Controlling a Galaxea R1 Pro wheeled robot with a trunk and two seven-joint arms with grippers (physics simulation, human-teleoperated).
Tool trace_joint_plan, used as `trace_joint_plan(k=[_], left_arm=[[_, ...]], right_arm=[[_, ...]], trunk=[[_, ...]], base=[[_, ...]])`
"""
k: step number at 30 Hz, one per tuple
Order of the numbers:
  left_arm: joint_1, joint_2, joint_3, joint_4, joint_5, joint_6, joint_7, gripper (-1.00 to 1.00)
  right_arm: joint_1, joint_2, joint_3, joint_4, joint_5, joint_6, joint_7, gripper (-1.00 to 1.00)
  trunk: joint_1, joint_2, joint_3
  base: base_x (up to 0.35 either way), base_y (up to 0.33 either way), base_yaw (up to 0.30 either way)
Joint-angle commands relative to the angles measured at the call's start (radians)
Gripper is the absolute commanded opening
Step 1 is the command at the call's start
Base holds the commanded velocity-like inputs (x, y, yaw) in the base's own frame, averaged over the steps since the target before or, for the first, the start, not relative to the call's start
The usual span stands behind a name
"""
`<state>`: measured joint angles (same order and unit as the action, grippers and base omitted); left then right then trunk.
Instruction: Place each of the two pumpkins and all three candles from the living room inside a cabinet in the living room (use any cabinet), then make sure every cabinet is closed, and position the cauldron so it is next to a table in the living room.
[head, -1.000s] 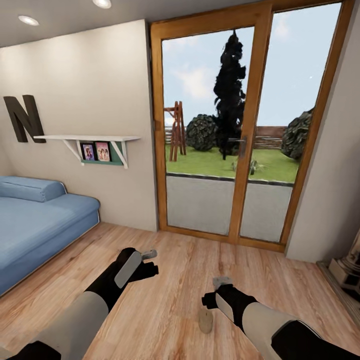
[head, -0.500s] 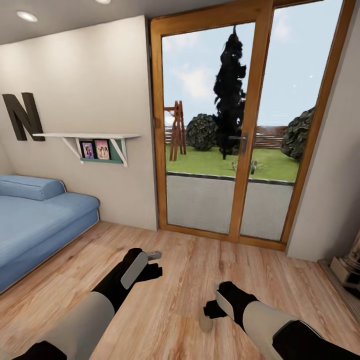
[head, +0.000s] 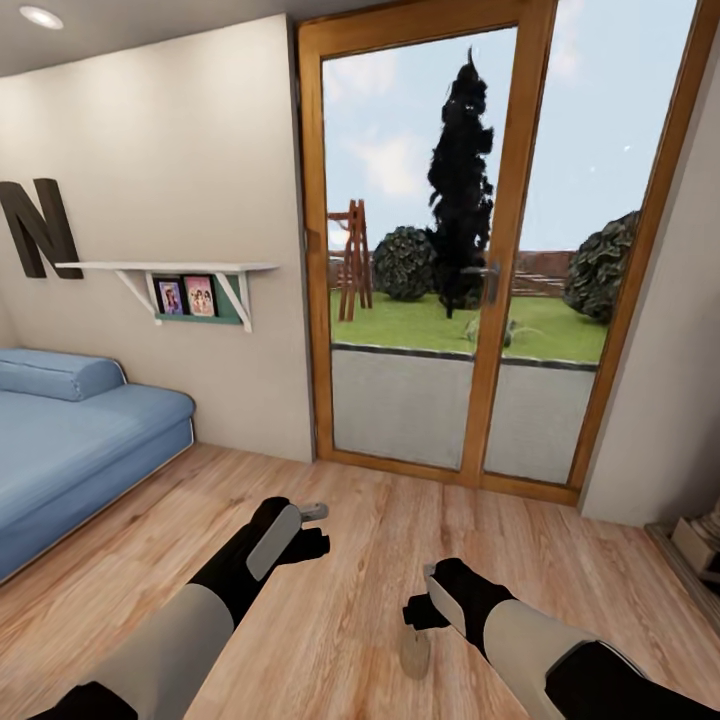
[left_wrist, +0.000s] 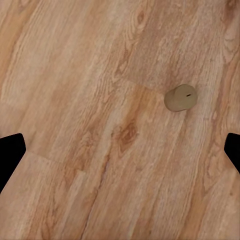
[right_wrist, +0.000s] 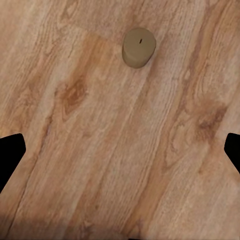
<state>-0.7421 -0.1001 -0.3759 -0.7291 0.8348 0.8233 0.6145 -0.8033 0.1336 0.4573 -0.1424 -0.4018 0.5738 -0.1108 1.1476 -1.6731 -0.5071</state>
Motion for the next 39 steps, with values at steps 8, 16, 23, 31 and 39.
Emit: trace_joint_plan(k=[8, 16, 23, 31, 39], left_arm=[[-0.001, -0.002, -0.003, -0.001, 0.01, 0.0, 0.01, 1.0], [-0.001, -0.004, -0.003, -0.001, 0.01, 0.0, 0.01, 1.0], [-0.001, -0.006, -0.003, -0.001, 0.01, 0.001, 0.01, 1.0], [-0.001, -0.006, -0.003, 0.0, 0.01, 0.001, 0.01, 1.0], [-0.001, -0.006, -0.003, 0.002, 0.01, 0.0, 0.011, 1.0]], right_arm=[[0.0, 0.0, 0.014, -0.002, -0.009, 0.004, -0.008, 1.0], [0.0, -0.001, 0.009, -0.002, -0.008, 0.004, -0.011, 1.0], [0.0, -0.003, 0.008, -0.002, -0.008, 0.004, -0.009, 1.0], [0.0, -0.004, 0.005, -0.002, -0.01, 0.004, -0.009, 1.0], [0.0, -0.004, 0.005, -0.002, -0.01, 0.004, -0.008, 1.0]], trunk=[[0.031, -0.057, -0.027], [0.061, -0.113, -0.059], [0.088, -0.162, -0.082], [0.119, -0.218, -0.107], [0.15, -0.274, -0.132]], base=[[0.001, 0.0, 0.025], [0.0, 0.0, 0.144], [0.003, 0.0, 0.016], [0.202, 0.0, 0.001], [0.258, 0.0, 0.0]])
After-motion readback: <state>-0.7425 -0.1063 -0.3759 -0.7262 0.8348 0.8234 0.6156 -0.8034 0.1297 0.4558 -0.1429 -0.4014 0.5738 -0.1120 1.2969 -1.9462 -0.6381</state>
